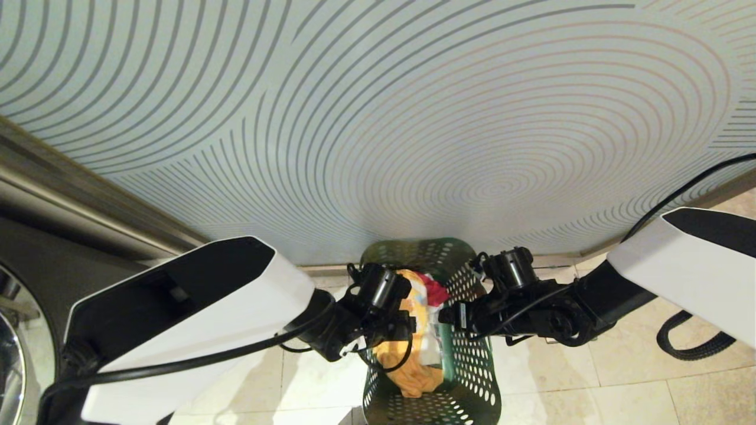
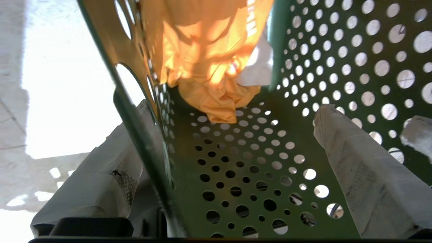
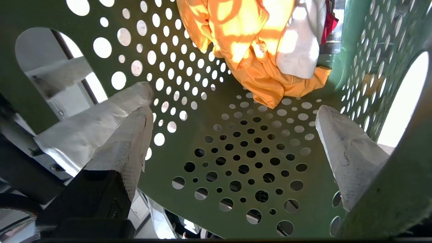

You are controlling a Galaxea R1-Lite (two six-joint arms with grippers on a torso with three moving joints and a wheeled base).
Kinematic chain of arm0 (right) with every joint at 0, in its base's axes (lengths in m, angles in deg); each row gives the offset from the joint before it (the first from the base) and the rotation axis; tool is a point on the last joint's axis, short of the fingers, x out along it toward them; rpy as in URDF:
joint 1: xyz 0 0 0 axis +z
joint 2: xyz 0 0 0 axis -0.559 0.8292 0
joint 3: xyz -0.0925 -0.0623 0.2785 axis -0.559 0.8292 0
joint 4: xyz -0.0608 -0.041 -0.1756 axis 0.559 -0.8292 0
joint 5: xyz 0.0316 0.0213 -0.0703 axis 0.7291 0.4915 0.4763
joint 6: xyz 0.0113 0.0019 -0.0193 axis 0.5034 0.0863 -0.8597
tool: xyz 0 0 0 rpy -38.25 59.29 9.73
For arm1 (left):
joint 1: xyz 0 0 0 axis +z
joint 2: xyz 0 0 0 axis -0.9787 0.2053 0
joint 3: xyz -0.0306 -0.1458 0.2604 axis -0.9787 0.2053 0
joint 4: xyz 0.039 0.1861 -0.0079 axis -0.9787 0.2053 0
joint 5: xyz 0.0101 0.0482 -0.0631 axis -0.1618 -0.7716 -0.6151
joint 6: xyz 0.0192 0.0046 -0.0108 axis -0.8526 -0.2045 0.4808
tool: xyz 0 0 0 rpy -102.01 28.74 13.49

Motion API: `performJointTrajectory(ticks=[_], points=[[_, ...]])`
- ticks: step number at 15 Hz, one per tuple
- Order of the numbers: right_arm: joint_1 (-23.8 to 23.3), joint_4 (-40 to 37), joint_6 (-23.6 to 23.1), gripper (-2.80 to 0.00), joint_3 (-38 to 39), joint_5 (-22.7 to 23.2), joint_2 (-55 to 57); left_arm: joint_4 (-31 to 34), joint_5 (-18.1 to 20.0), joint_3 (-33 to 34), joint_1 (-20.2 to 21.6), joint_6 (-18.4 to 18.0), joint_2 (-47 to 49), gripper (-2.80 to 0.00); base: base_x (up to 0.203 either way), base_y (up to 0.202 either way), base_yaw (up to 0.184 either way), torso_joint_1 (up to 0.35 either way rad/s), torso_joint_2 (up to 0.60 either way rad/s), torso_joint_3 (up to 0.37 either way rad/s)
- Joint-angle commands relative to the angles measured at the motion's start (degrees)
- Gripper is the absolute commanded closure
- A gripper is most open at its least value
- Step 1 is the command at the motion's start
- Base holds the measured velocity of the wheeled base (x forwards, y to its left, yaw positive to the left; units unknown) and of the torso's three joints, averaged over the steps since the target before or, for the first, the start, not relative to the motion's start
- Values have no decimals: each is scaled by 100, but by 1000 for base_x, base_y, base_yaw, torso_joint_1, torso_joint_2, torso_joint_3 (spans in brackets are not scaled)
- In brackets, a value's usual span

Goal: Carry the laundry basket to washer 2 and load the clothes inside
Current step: Pick up the clothes basket and put it beside the washing machine

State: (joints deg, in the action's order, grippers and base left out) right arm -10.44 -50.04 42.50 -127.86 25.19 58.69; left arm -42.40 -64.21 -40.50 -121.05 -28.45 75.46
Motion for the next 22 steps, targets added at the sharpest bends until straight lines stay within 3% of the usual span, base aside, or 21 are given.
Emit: performJointTrajectory(ticks=[1,17,20,22], points=[[1,17,15,-280,-3,10,-4,10,-8,0,9,11,-110,-280,0,0,0,0,0,0],[37,25,23,-280,-20,10,5,495,96,53,141,17,-315,-280,0,0,0,0,0,0],[37,26,29,-280,-9,2,11,521,473,62,141,394,-314,-280,0,0,0,0,0,0],[37,26,32,-280,-3,2,13,512,476,129,141,397,-308,-280,0,0,0,0,0,0]])
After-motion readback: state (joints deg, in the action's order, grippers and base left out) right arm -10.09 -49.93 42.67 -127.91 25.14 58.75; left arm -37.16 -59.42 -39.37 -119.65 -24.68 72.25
